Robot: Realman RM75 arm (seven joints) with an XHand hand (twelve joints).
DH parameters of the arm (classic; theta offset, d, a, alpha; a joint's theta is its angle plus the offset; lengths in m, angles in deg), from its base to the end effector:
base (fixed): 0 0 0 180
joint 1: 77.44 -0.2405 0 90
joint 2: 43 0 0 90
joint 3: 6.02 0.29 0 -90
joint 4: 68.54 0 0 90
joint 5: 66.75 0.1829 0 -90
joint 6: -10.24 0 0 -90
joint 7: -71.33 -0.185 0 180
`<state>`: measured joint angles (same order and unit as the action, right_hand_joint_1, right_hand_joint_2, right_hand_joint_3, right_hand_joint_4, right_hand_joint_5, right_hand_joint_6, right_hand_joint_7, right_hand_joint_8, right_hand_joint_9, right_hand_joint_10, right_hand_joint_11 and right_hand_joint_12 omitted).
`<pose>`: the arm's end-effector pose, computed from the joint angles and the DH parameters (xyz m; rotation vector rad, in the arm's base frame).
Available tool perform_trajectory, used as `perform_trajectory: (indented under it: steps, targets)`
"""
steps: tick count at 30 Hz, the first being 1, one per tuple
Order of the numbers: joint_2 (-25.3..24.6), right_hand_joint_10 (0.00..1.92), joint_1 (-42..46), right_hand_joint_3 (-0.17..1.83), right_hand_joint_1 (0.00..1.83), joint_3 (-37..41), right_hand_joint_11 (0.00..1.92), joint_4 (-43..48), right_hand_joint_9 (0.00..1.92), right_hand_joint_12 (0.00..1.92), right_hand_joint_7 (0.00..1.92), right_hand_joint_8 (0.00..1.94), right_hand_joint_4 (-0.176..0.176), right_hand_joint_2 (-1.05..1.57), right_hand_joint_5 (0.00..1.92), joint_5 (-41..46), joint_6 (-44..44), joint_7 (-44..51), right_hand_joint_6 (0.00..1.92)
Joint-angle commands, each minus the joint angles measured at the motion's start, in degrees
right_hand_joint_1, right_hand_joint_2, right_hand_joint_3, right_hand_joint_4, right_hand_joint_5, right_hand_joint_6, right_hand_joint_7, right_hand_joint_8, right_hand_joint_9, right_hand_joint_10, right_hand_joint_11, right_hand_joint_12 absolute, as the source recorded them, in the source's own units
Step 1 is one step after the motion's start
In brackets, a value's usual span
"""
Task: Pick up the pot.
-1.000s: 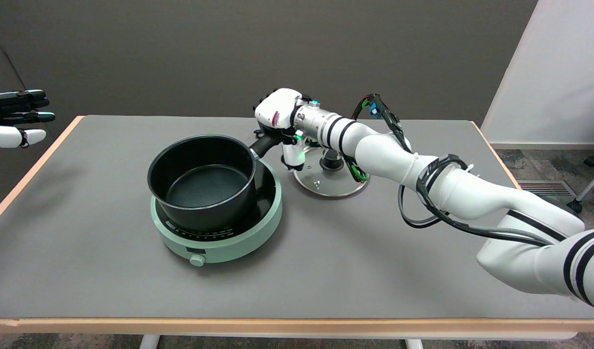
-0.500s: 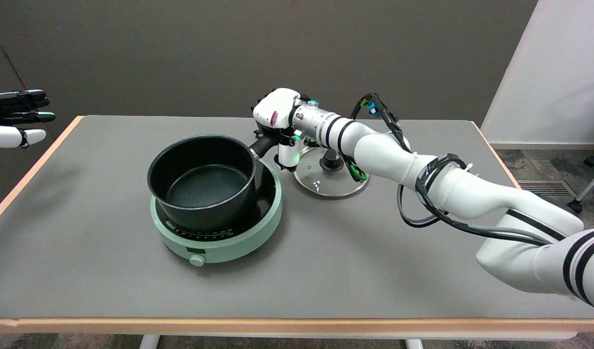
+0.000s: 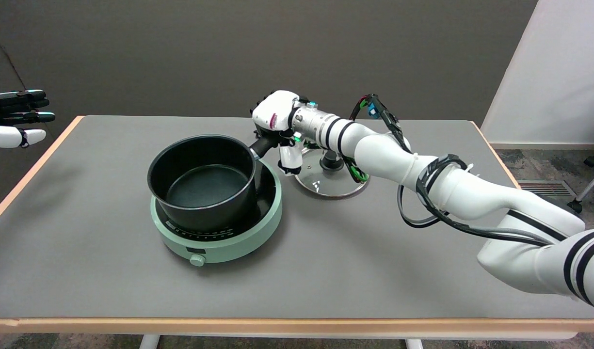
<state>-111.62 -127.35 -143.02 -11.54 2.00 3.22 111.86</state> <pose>-0.2069 -0.5426 0.2018 2.0007 0.2141 -0.3425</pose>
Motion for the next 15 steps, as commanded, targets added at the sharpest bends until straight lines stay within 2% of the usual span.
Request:
perform_trajectory:
  steps: [1,6,11,15]
  targets:
    - [1.3,1.26,0.7,1.83,1.08,0.3,1.26,1.8,1.26,1.26,1.26,1.26,-0.071,-0.39,1.26,-0.3,-0.5,-0.1,1.26]
    - [1.9,1.27,1.0,1.82,1.08,0.3,1.27,2.3,1.27,1.27,1.27,1.27,-0.074,-0.36,1.27,0.1,-0.5,-0.1,1.27]
    - [2.6,1.42,1.1,1.58,1.07,0.4,1.42,3.3,1.42,1.42,1.42,1.42,-0.122,-0.27,1.42,0.1,-0.5,-0.2,1.42]
    - [2.9,1.49,1.1,1.42,1.07,0.5,1.49,3.8,1.49,1.49,1.49,1.49,-0.125,-0.26,1.49,0.1,-0.4,-0.2,1.49]
